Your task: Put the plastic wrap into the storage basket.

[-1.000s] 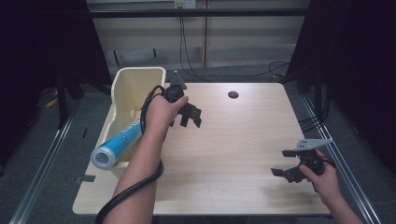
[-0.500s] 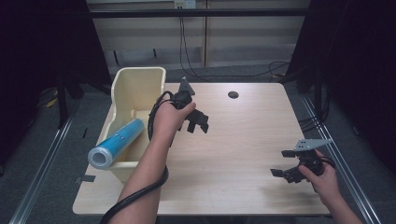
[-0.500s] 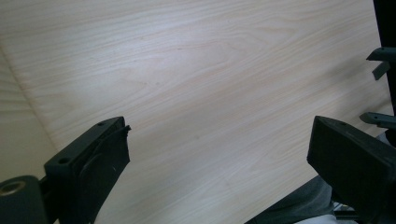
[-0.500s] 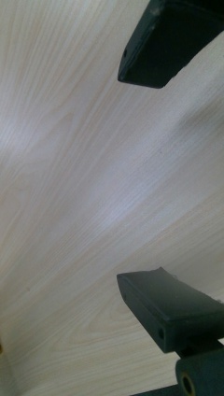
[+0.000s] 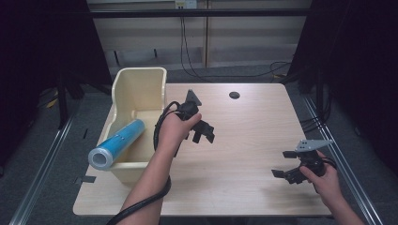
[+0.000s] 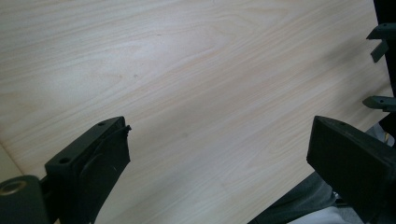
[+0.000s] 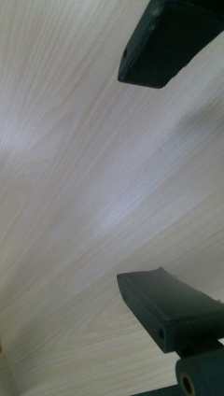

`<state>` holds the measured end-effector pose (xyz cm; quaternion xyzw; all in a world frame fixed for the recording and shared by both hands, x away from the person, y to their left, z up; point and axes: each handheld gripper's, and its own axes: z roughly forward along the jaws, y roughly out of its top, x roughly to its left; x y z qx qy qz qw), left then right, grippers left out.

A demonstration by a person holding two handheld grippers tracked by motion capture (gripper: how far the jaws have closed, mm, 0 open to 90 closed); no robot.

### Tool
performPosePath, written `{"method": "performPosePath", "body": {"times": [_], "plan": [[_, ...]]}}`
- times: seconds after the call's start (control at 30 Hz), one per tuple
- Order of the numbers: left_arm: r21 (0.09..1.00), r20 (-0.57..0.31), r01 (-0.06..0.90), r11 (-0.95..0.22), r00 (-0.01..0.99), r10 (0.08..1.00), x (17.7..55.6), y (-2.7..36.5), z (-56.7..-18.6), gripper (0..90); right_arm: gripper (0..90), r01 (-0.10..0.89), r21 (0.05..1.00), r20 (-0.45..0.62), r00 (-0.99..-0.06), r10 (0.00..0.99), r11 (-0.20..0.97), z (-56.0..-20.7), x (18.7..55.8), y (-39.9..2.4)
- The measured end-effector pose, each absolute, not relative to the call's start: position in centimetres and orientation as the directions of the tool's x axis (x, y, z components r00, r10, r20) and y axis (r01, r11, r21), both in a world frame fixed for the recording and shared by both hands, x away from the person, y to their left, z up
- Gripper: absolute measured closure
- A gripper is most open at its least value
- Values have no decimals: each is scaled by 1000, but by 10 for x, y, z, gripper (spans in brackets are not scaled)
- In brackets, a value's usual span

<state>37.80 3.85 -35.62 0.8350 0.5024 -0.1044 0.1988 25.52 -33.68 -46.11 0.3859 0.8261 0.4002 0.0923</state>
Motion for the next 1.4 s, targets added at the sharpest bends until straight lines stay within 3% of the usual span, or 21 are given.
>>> {"method": "performPosePath", "body": {"times": [1.4], "plan": [[305,-400,814,-494,581,709,349,25,-423,57,42,560,728,139,-686,714,396,-464,254,-336]]}}
